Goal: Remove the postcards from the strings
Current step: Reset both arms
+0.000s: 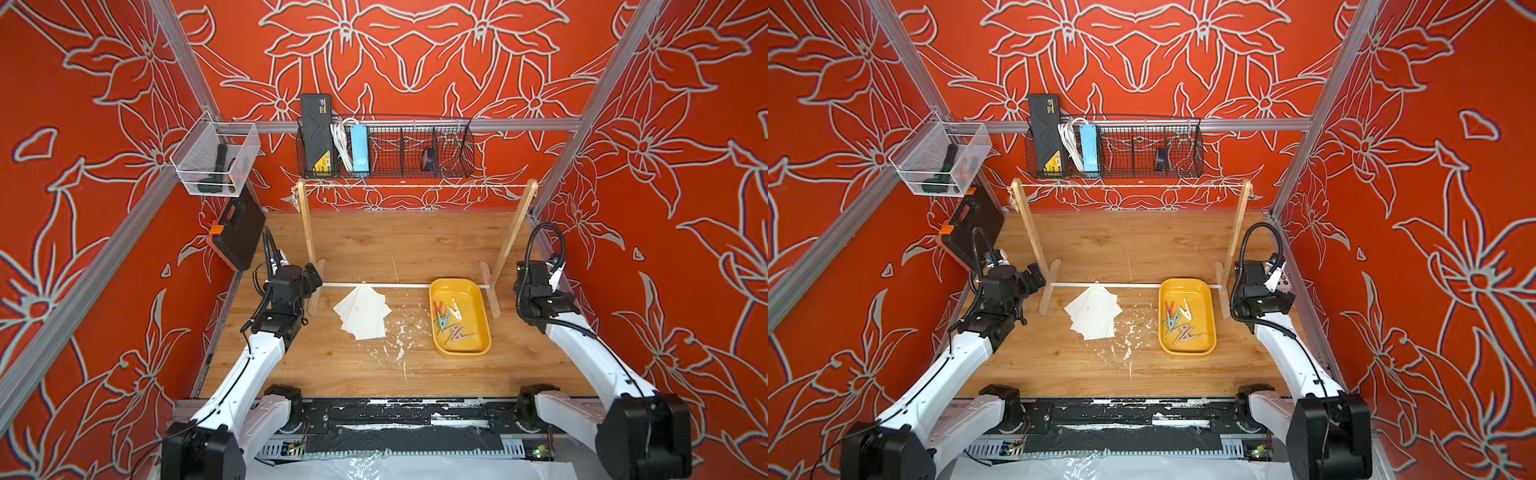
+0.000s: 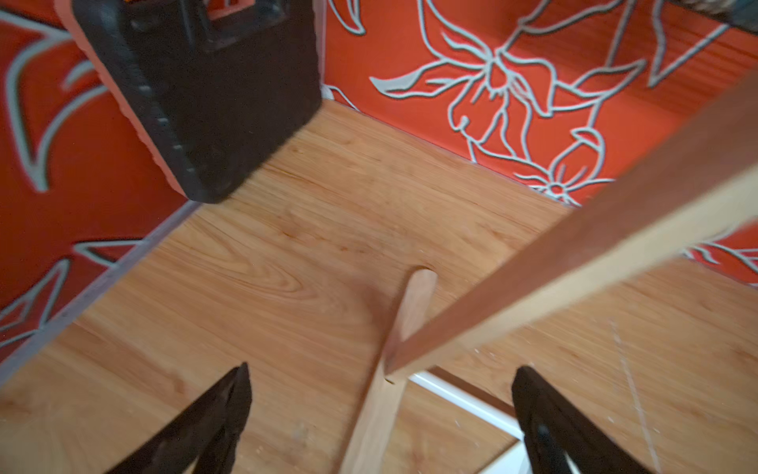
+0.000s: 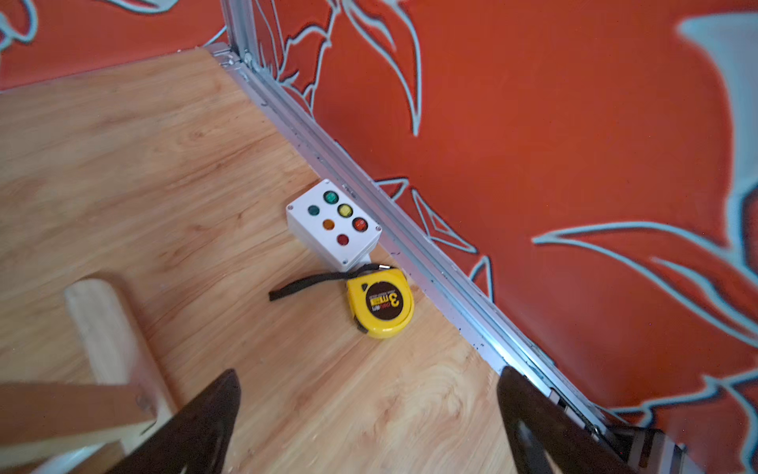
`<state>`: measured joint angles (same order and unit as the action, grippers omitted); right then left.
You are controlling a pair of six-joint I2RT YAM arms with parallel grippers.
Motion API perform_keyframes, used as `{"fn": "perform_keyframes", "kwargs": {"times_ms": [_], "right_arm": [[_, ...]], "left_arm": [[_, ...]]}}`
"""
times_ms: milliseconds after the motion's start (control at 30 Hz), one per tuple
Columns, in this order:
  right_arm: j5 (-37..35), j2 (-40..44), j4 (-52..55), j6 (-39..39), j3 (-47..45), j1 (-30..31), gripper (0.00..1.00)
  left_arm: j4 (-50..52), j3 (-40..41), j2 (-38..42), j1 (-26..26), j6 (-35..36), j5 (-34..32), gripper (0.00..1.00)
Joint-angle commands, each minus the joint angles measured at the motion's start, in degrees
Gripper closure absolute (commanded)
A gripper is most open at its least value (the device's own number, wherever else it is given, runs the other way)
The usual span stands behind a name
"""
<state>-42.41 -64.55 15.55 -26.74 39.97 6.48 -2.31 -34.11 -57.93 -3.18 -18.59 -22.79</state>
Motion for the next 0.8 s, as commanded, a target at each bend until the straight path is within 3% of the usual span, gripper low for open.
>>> {"fn": "perform_keyframes", "kwargs": {"times_ms": [0, 67, 167, 367, 567, 767], "right_arm": [[-7.2, -5.1, -11.0, 6.6, -0.3, -0.5, 0.02], [-8.7, -9.0, -11.2, 7.4, 1.0, -0.8, 0.02], [-5.6, -12.4, -18.4, 9.7, -0.9, -0.9, 0.02], [0.6, -17.4, -31.9, 13.8, -6.1, -0.9, 0.02], [3.0, -17.7, -36.8, 15.1, -8.4, -1.0, 0.02], [11.5, -14.9, -46.7, 20.1, -14.3, -0.9, 0.02]], "left_arm": [[-9.2, 1.5, -6.5, 3.1, 3.4, -3.9, 0.03], [-14.7, 3.0, -10.0, 4.0, 4.1, -3.2, 0.03], [-21.8, 5.0, -15.5, 4.1, 6.1, -5.2, 0.03], [-31.4, 7.5, -22.6, 4.1, 7.8, 0.5, 0.05], [-38.2, 9.5, -25.9, 2.8, 9.8, 3.6, 0.07], [-49.7, 16.6, -23.9, -1.6, 15.6, 4.0, 0.06]]}}
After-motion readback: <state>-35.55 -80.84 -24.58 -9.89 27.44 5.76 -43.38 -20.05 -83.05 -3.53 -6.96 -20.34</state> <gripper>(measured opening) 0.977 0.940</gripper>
